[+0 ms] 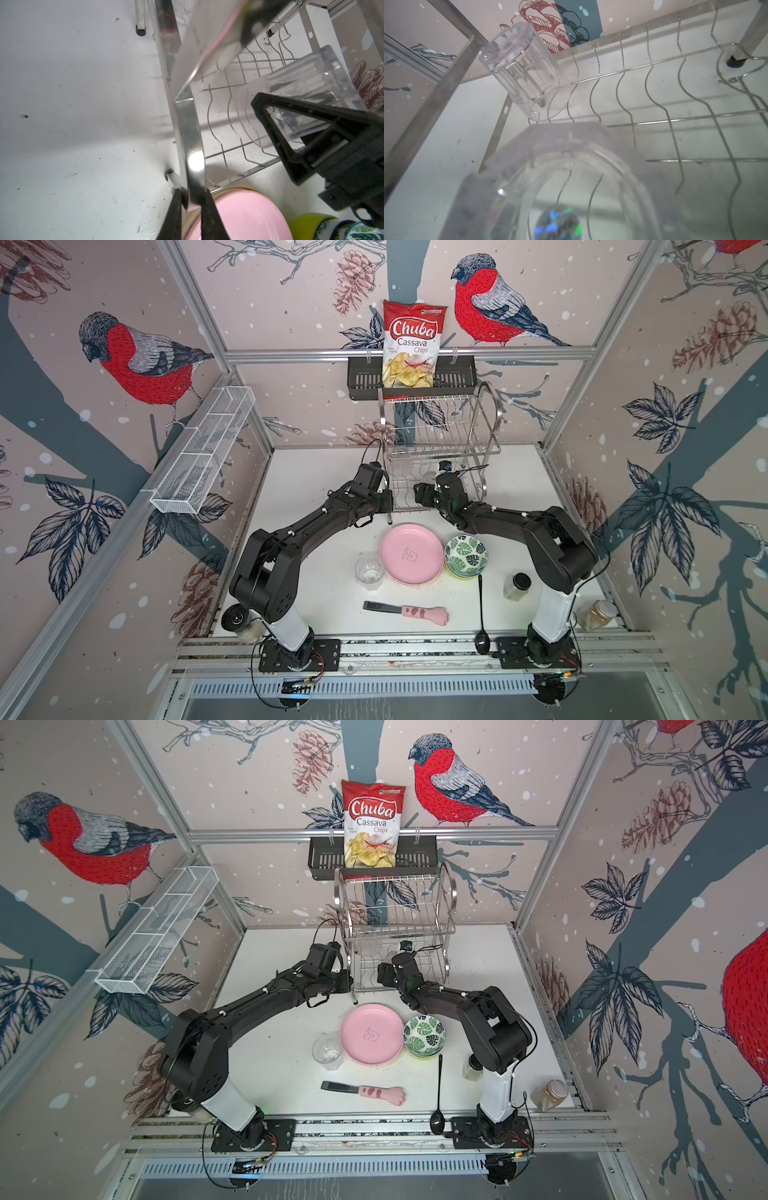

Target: Unload the mixed dishes from the dish rack

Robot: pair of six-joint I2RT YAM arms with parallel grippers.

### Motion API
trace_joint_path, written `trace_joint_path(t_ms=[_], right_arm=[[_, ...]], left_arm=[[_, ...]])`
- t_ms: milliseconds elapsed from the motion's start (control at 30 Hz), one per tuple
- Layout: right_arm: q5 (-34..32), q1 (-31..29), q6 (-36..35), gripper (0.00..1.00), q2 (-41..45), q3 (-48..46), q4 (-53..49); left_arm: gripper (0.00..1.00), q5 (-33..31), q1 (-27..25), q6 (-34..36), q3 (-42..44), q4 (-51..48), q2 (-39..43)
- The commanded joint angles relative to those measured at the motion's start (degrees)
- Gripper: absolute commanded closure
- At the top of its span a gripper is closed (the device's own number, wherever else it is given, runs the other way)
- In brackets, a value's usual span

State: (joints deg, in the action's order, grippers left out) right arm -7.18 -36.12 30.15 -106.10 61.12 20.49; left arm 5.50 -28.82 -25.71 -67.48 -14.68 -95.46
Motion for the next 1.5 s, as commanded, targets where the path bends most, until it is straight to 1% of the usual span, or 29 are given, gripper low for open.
trace_joint_path(t_ms=[0, 167, 267, 333, 367, 500, 600, 667, 733, 800, 900, 1000, 1067, 1100, 1167, 1267, 1367, 1467], right_arm=[[2.3, -0.4, 4.4, 0.69, 3.2, -3.0, 5.5], [5.9, -0.4, 8.8, 0.70, 9.0, -7.3, 9.6], [7.3, -0.3, 11.2, 0.72, 12.8, -9.9, 11.5], [8.3, -0.3, 13.2, 0.72, 15.5, -12.1, 13.0], [8.8, -0.2, 14.2, 0.72, 16.8, -13.2, 13.5], [10.4, 0.1, 18.1, 0.72, 21.3, -16.6, 12.9], [12.5, 0.6, 21.4, 0.72, 24.3, -19.5, 12.8], [15.0, 1.3, 23.6, 0.72, 25.7, -21.1, 12.8], [17.5, 2.0, 25.7, 0.73, 26.7, -22.8, 13.7], [19.6, 2.5, 27.9, 0.73, 27.8, -24.3, 14.7], [23.3, 3.2, 31.9, 0.73, 28.7, -26.2, 17.5], [27.7, 3.8, 36.1, 0.73, 28.6, -26.6, 19.7], [30.2, 4.0, 39.5, 0.73, 28.2, -27.0, 22.7], [31.3, 4.0, 41.2, 0.73, 27.9, -27.2, 24.4], [33.5, 4.1, 45.7, 0.73, 27.3, -27.7, 28.7], [35.7, 4.0, 51.3, 0.73, 26.0, -28.2, 34.1], [36.5, 3.5, 56.0, 0.73, 24.7, -28.7, 39.2], [36.6, 2.5, 58.5, 0.73, 24.0, -28.6, 41.9]], left_arm=[[1.00, 2.0, -0.2, -2.3, 0.6, -6.3, -0.9], [0.99, 1.1, -0.2, -1.9, 0.1, -6.7, -0.5], [0.94, 0.7, -0.2, -1.8, -0.4, -7.1, -0.4], [0.87, 0.5, -0.2, -1.8, -0.7, -7.4, -0.2], [0.81, 0.4, -0.1, -1.8, -0.8, -7.5, 0.0], [0.63, 0.1, -0.2, -2.1, -1.0, -8.1, 1.7], [0.50, -0.1, -0.1, -2.4, -0.5, -8.6, 4.5], [0.41, -0.9, -0.3, -2.5, 0.2, -9.0, 7.1], [0.36, -1.7, -0.4, -2.6, 1.0, -9.6, 9.9], [0.34, -2.5, -0.9, -2.7, 2.0, -9.8, 13.0], [0.32, -3.3, -2.9, -2.1, 4.1, -8.9, 18.3], [0.24, -3.5, -7.3, -0.6, 6.5, -5.4, 23.7], [0.15, -3.1, -10.6, 0.2, 8.4, -1.4, 27.0], [0.12, -2.8, -11.9, 0.1, 9.0, 0.0, 28.1], [0.10, -2.1, -13.6, -0.3, 9.6, 2.5, 29.5], [0.10, 0.3, -14.5, -1.1, 9.5, 4.9, 29.6], [0.17, 2.6, -15.9, -2.1, 8.8, 7.6, 28.3], [0.24, 2.3, -18.4, -1.5, 7.3, 8.8, 25.7]])
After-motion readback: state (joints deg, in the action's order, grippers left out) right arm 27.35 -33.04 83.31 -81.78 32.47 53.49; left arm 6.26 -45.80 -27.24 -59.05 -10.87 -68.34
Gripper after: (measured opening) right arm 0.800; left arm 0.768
